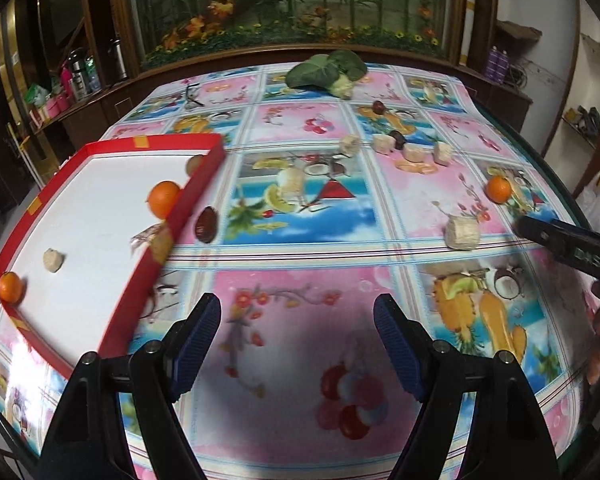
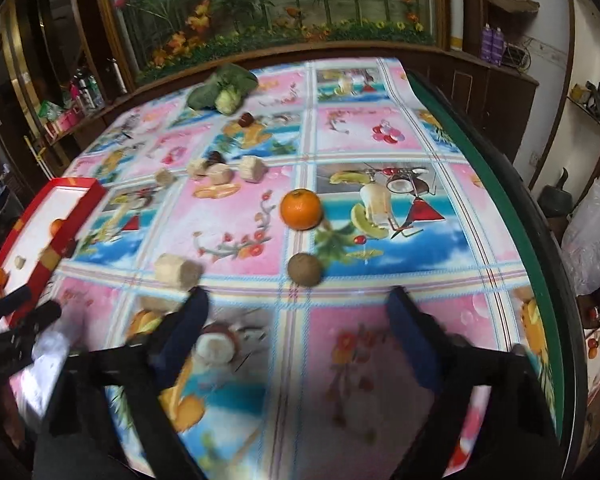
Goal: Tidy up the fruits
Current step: 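Grasp a beige cylindrical chunk with the left tool while the right tool grasps a kiwi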
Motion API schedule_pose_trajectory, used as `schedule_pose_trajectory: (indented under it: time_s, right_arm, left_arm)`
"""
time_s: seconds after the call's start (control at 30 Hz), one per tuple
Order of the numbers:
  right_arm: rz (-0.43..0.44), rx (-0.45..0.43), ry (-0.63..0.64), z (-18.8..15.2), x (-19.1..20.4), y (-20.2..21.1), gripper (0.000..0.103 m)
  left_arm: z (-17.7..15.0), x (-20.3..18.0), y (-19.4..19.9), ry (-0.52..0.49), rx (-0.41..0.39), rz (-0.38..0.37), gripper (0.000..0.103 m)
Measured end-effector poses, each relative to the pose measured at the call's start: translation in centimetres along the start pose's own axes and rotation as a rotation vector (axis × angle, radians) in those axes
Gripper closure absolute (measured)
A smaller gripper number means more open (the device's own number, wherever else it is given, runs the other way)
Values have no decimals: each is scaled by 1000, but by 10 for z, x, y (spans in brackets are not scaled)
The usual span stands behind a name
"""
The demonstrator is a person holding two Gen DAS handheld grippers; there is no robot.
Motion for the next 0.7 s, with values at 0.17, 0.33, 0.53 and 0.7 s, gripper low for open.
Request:
schedule_pose_trajectory:
  time_s: [0.17,0.33,0.53,0.7]
  right_arm:
    - [-23,43,18,7,-2,-24,62]
    - [-30,33,6,4,-8,-23,80]
    - [-5,-21,-65,13,-24,-13,80]
    - [33,-30,-68,14,-22,-12,80]
  left_arm:
    - [9,-29,-2,-20,-1,-49,24]
    - [23,-70,-12,-41,2,-109,24]
    - [38,-107,-24,-58,2,-138,25]
    - [36,-115,-41,-77,28,-108,77]
Point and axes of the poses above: each gripper's, at about its wrist camera, not at the fingertips, and y roughly against the way its jaws point, x to its left, z to its top, the point moved 6 cm from there along -y, roughly the way its jaws point, and after that the axes turned 6 degrees about z, right-handed, at the moved point
